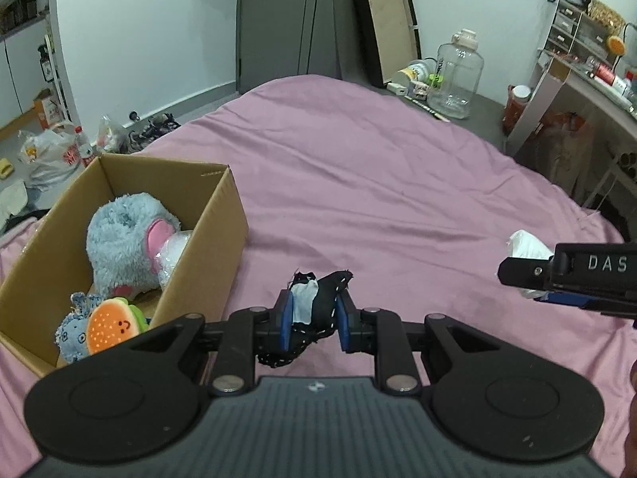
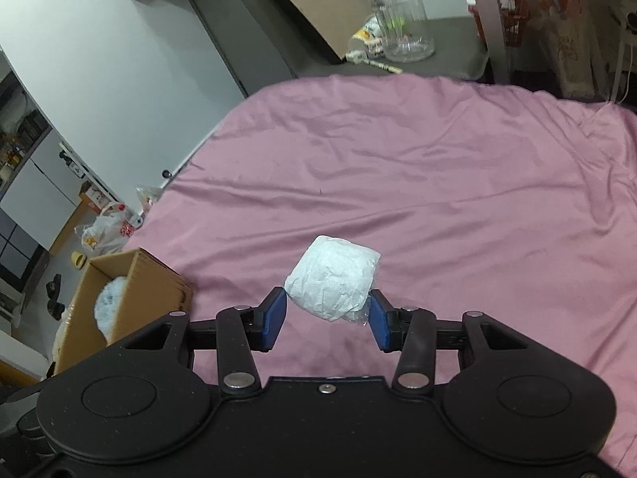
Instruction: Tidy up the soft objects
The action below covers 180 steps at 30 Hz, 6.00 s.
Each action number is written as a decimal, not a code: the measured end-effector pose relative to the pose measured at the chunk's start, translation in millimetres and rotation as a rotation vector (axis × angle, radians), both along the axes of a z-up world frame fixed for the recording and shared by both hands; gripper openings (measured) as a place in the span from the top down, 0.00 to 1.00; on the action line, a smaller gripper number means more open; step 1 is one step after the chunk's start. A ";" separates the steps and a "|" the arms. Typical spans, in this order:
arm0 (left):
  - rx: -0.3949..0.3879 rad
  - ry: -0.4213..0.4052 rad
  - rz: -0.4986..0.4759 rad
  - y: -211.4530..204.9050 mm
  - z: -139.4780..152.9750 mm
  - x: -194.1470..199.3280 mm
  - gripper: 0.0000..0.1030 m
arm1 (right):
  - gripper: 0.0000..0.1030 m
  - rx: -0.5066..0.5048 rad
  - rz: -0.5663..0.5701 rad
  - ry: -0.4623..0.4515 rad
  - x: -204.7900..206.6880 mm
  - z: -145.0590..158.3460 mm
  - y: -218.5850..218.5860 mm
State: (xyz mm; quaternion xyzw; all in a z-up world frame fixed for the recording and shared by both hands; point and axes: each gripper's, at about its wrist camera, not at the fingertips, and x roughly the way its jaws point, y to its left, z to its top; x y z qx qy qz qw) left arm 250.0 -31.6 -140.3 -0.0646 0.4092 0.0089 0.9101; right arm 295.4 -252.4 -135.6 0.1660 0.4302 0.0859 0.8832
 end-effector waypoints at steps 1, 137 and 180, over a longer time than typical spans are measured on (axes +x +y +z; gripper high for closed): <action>-0.010 -0.001 -0.003 1.3 3.3 -2.7 0.79 | 0.57 0.006 -0.005 -0.006 -2.8 4.0 -0.2; 0.018 -0.136 0.052 34.0 198.7 -247.5 0.00 | 0.00 -0.120 0.152 -0.245 -267.5 156.7 -32.2; 0.071 -0.111 0.050 28.5 179.5 -292.0 0.00 | 0.00 -0.136 0.226 -0.193 -282.2 150.8 -16.6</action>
